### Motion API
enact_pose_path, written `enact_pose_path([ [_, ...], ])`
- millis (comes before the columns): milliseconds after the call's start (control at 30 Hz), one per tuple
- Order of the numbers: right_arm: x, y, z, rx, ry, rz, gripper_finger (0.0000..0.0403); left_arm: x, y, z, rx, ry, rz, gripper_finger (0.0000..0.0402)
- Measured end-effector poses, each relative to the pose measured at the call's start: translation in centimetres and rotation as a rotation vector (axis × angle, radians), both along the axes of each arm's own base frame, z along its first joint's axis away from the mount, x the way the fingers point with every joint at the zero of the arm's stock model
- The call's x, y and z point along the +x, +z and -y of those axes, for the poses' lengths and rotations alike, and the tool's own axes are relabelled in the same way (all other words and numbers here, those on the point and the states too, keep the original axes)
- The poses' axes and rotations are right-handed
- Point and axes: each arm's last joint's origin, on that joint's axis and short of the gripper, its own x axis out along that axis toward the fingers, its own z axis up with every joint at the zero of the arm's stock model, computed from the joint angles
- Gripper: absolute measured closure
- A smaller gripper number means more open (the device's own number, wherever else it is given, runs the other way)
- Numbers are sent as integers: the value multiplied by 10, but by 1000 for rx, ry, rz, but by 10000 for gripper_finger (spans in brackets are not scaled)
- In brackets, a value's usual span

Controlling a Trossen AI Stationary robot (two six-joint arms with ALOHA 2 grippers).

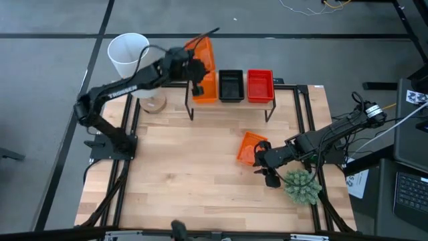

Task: Stack baskets on shelf by color
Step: Stack the bottom left orange basket on the orange basket on the top shelf

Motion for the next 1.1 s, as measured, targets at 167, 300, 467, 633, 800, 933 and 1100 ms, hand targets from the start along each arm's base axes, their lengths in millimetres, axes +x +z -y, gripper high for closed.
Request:
enact_pose_path([
  [167,2,0,4,-41,-20,19,270,19,11,-17,-71,5,-81,401],
  [300,3,0,8,-91,-69,38,270,28,7,-18,-123,-3,-161,401],
  [467,2,0,10,-150,-79,40,270,25,0,-15,-170,-6,-227,401],
  [633,2,-1,10,-170,-57,32,270,17,-2,-15,-250,36,-240,401],
  [800,2,-1,10,-168,-60,33,269,15,-9,-19,-295,51,-283,401],
  [933,2,-1,10,-168,-60,33,269,19,-11,-13,-327,-4,-285,401],
  [1100,2,-1,10,-168,-60,33,269,21,-14,-1,-350,-35,-333,401],
])
